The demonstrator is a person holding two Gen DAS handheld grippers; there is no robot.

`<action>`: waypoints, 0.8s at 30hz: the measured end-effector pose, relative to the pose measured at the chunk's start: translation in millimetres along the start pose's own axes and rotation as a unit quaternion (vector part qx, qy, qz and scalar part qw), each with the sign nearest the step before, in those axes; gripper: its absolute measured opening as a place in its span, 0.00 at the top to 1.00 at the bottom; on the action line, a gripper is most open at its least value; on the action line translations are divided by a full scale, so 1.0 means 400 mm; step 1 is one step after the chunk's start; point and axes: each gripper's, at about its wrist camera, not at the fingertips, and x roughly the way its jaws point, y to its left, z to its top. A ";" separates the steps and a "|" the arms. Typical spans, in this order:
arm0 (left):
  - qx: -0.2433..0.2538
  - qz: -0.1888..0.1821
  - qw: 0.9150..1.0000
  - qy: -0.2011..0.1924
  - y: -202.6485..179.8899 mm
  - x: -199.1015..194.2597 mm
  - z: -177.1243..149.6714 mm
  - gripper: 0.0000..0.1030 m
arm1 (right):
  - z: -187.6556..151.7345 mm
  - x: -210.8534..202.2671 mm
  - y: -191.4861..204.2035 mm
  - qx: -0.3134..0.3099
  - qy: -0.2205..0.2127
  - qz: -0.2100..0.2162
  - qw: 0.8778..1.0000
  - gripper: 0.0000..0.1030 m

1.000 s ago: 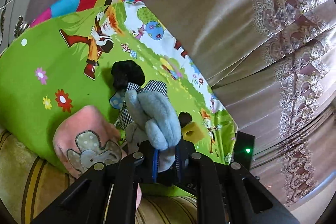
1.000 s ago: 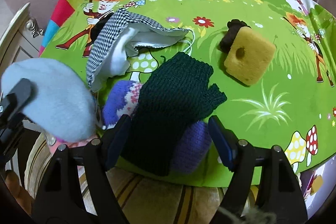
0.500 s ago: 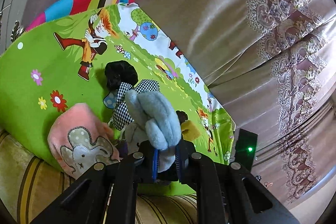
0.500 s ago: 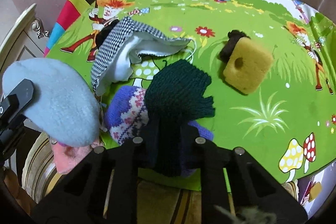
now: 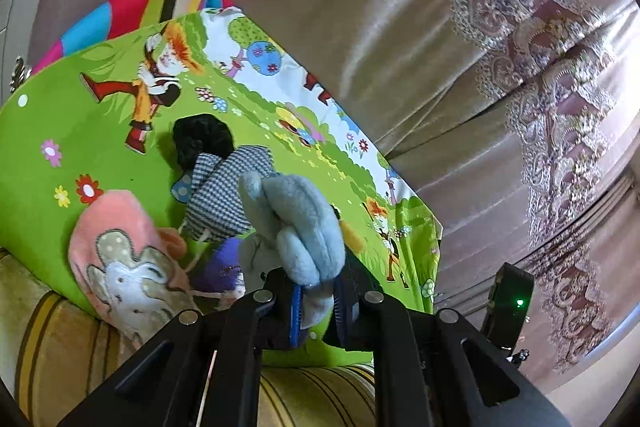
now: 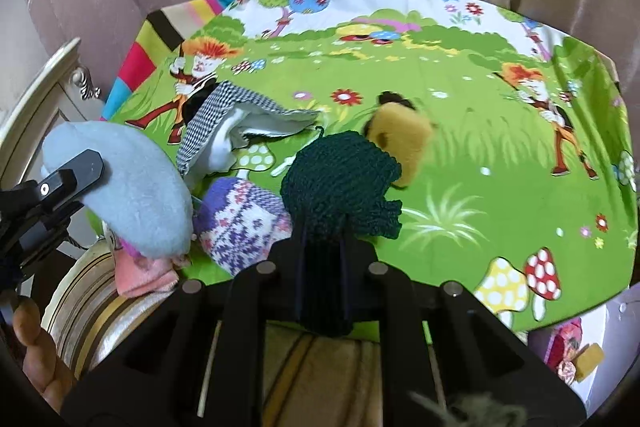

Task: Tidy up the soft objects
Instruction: 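Carry the plush toy and green glove into the white box and open both tools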

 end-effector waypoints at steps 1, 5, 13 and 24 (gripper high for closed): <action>0.002 -0.001 1.000 0.002 -0.006 0.002 -0.002 0.87 | -0.002 -0.008 -0.009 0.004 -0.002 0.000 1.000 0.84; 0.012 -0.005 1.000 0.013 -0.041 0.018 -0.020 0.87 | -0.012 -0.051 -0.050 0.016 -0.015 -0.010 1.000 0.84; 0.038 -0.016 0.998 0.043 -0.127 0.065 -0.072 0.87 | -0.048 -0.123 -0.145 0.046 -0.031 -0.029 0.998 0.84; 0.090 -0.038 0.990 0.103 -0.273 0.159 -0.183 0.87 | -0.117 -0.213 -0.322 0.104 -0.047 -0.064 0.991 0.84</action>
